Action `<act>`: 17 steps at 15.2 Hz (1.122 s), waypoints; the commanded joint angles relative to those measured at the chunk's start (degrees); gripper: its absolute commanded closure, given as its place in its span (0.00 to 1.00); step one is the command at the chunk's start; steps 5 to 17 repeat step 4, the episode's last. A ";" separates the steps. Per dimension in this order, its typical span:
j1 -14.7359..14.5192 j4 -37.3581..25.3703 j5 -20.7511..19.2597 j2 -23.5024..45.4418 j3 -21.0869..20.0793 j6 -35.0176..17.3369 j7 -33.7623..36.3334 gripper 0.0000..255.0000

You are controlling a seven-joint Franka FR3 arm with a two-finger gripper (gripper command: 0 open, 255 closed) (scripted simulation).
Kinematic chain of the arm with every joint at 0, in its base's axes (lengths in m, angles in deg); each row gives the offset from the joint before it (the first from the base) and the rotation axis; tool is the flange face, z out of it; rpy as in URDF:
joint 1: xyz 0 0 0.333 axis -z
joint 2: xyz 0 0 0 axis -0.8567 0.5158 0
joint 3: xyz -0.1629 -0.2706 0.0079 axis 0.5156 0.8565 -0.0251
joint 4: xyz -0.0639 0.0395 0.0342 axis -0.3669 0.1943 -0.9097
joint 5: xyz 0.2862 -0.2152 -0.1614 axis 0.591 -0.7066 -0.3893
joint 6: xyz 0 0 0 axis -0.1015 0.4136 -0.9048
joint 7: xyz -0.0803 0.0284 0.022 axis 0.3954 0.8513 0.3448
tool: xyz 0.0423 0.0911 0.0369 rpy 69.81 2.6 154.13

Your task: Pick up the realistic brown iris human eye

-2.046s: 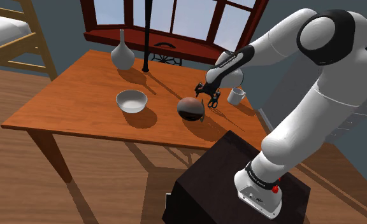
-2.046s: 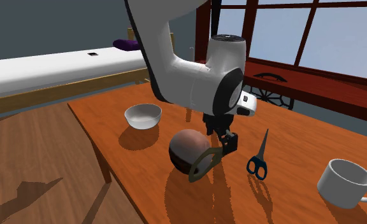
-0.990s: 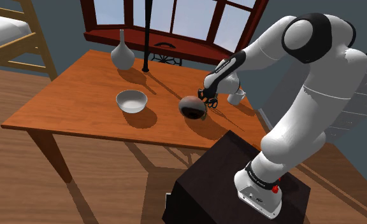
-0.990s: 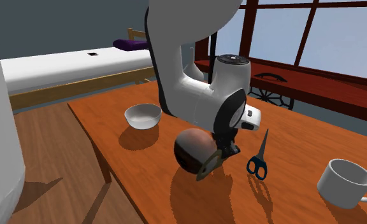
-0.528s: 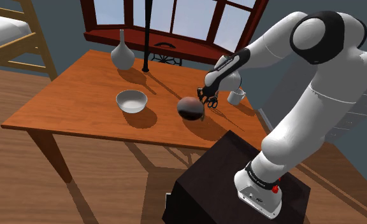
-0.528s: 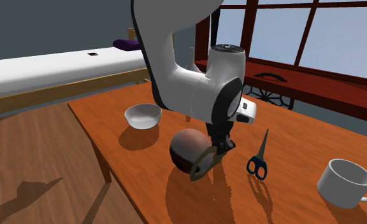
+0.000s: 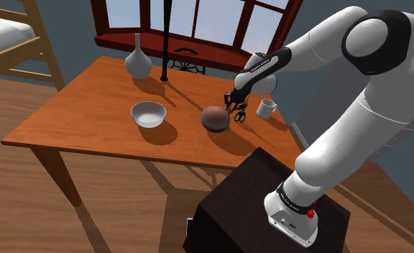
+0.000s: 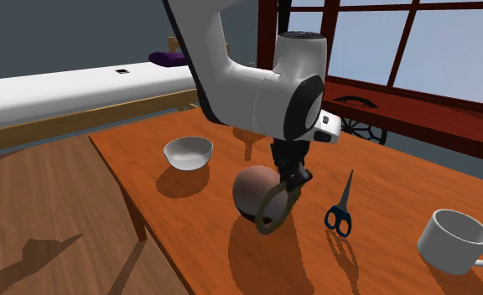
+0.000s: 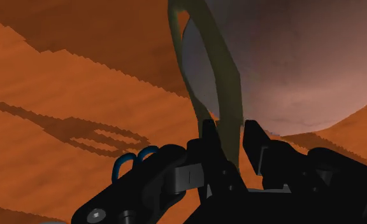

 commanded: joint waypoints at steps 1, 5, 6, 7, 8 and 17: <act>0.05 -0.13 -0.41 -1.75 0.09 1.73 0.30 1.00; 0.07 -0.31 -0.62 -2.53 0.10 2.68 0.48 1.00; 0.07 -0.31 -0.62 -2.53 0.10 2.68 0.48 1.00; 0.07 -0.31 -0.62 -2.53 0.10 2.68 0.48 1.00; 0.07 -0.31 -0.62 -2.53 0.10 2.68 0.48 1.00; 0.07 -0.31 -0.62 -2.53 0.10 2.68 0.48 1.00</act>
